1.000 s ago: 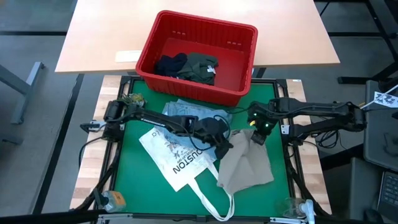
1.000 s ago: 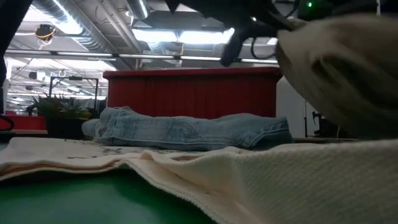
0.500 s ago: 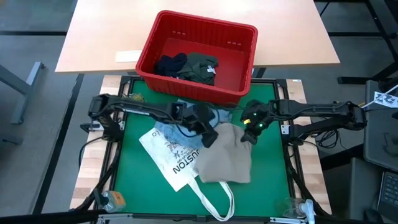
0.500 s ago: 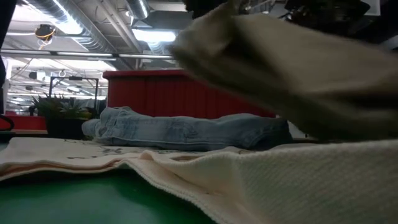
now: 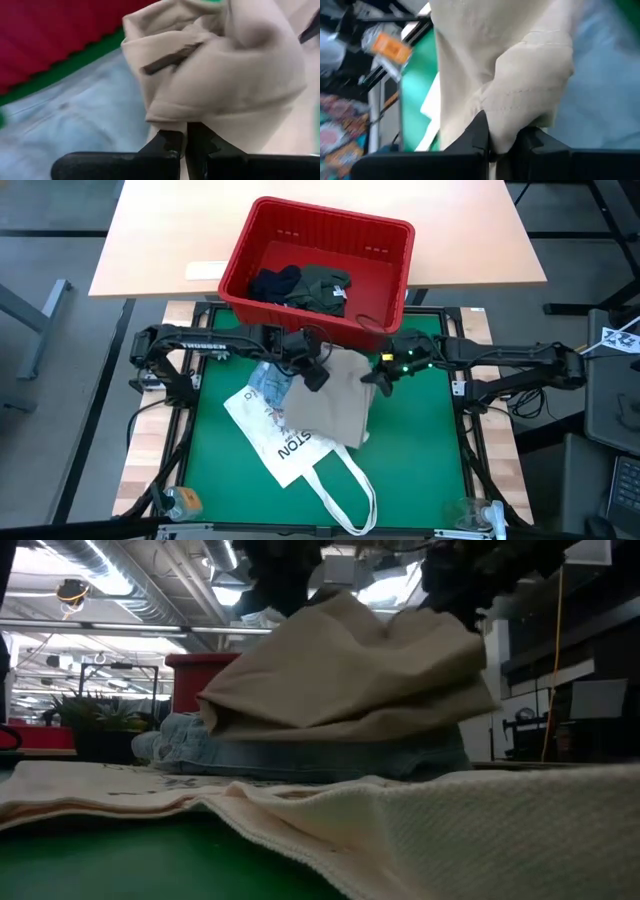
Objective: Fold Laundry from Bin
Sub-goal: Stack the beige shorts on top of the light blue pants
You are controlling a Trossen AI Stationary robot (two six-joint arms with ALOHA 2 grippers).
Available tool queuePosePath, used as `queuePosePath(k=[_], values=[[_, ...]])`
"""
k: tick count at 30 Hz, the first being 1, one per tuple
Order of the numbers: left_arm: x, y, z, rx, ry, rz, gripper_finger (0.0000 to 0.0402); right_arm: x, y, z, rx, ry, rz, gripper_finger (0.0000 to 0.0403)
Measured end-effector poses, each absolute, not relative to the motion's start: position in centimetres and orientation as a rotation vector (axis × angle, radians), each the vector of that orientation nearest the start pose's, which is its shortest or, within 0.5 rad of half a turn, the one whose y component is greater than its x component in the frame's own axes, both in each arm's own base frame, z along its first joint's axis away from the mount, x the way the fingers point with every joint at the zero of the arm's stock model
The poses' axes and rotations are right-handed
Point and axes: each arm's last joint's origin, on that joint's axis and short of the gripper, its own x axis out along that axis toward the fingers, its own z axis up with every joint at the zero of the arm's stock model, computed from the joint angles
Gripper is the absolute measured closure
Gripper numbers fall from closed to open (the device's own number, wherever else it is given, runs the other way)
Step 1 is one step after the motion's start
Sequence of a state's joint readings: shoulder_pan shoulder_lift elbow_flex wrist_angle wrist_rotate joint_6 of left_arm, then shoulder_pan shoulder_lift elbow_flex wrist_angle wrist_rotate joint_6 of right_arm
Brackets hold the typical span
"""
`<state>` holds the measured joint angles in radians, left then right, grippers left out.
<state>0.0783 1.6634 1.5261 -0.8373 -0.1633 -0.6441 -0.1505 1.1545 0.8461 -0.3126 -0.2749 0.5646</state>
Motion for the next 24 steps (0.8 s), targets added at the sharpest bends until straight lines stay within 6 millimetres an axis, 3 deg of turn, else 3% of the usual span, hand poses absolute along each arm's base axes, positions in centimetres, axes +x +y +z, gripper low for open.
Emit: queuePosePath(k=[5,11,17,24], values=[[34.1,4.4,30.9,-0.516,0.907,0.625,0.0401,24.8,-4.7,26.1,0.662,0.639,-0.153,0.0364],[33.8,5.8,29.8,-0.441,0.928,0.71,0.0401,26.2,-6.0,23.4,0.662,0.733,-0.235,0.0364],[33.0,6.5,27.4,-0.418,0.992,0.774,0.0401,27.0,-6.6,21.7,0.599,0.779,-0.346,0.0363],[32.8,7.3,24.6,-0.397,0.946,0.832,0.0394,27.0,-7.1,21.4,0.509,0.762,-0.486,0.0362]])
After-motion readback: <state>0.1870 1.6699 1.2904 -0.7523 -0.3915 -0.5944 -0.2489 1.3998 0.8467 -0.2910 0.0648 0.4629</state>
